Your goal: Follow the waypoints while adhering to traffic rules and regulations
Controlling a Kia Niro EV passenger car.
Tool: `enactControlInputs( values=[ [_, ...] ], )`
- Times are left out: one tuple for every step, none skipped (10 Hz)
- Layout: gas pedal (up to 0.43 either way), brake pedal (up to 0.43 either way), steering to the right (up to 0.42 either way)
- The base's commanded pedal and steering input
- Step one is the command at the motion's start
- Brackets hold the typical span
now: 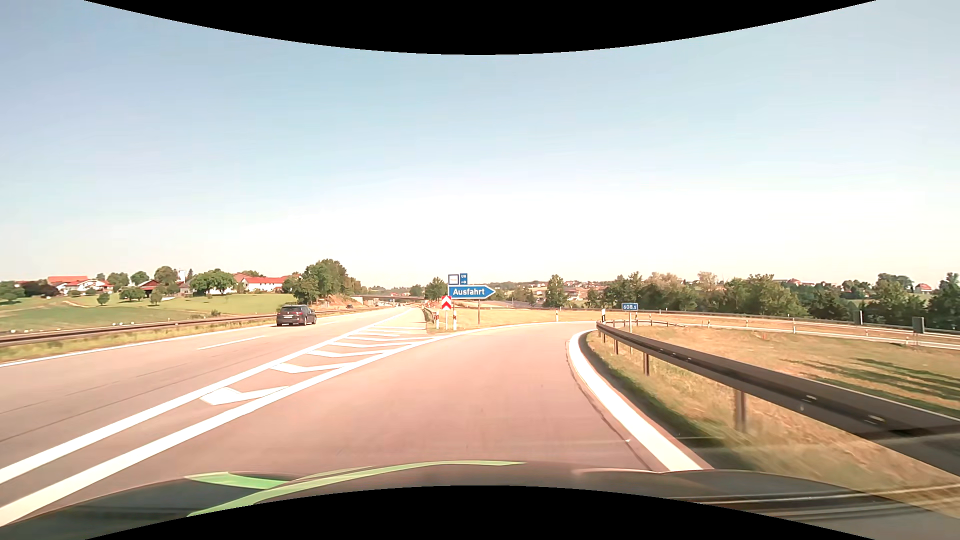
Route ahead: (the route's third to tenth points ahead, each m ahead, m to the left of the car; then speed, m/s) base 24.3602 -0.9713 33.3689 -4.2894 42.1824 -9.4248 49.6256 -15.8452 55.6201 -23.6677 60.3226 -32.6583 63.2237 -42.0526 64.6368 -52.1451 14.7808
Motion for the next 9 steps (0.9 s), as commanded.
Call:
enactControlInputs(
  values=[
    [0.000,0.146,0.046],
    [0.000,0.140,0.048],
    [0.000,0.140,0.050],
    [0.000,0.140,0.052],
    [0.000,0.140,0.055],
    [0.000,0.134,0.055],
    [0.000,0.134,0.056],
    [0.000,0.128,0.057],
    [0.000,0.128,0.058]
  ],
)
